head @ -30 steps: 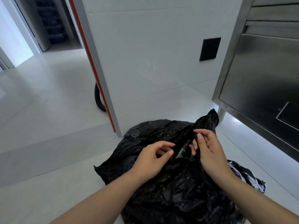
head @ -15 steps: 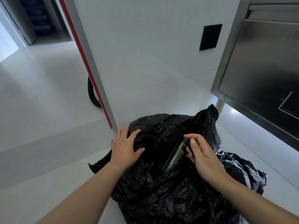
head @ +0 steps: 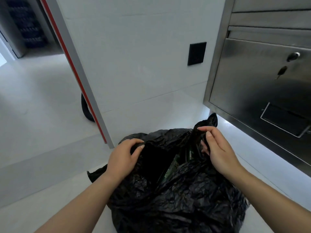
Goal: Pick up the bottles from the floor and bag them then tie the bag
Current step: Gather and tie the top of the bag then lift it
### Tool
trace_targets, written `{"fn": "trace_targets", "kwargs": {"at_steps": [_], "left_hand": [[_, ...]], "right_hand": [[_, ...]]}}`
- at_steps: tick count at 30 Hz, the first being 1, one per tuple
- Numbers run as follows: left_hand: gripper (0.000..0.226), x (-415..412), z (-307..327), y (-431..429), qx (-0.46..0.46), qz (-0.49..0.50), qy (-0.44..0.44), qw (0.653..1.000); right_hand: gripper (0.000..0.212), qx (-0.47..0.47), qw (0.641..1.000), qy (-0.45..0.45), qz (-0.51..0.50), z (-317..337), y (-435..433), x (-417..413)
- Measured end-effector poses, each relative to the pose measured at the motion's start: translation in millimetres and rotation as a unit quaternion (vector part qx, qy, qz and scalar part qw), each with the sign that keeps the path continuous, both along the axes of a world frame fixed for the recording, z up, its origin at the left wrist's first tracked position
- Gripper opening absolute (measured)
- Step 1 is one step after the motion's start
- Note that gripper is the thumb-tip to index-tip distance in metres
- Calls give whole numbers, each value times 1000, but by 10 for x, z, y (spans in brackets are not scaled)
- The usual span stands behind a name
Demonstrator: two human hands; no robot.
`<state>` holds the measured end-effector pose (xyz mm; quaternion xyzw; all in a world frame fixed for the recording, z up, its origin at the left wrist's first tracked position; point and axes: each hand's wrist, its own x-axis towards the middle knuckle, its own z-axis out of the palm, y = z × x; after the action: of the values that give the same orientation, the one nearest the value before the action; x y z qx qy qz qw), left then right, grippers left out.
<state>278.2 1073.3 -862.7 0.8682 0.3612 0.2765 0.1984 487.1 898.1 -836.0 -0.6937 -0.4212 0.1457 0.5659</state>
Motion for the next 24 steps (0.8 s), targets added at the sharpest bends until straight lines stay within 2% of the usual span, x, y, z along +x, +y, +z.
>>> {"fn": "trace_targets", "kwargs": {"at_steps": [4, 7, 13, 15, 18, 20, 24], "left_hand": [[12, 168, 498, -216, 41, -29, -69, 996], [10, 286, 894, -433, 79, -67, -97, 990], [16, 519, 1404, -793, 97, -87, -216, 968], [12, 573, 1401, -852, 80, -98, -205, 970], [7, 598, 1213, -902, 57, -117, -141, 982], [9, 573, 1062, -902, 42, -117, -119, 985], [9, 536, 899, -859, 19, -127, -116, 985]], "right_hand": [[26, 49, 993, -100, -30, 499, -209, 203], [23, 122, 982, -137, -43, 914, -405, 314], [24, 274, 953, -118, -47, 1571, -832, 522], [23, 254, 962, -97, -39, 1511, -845, 547], [25, 126, 991, -47, -14, 1113, -749, 501], [26, 57, 998, -13, 9, 807, -738, 445], [18, 12, 998, -27, 61, 524, -776, 299]]}}
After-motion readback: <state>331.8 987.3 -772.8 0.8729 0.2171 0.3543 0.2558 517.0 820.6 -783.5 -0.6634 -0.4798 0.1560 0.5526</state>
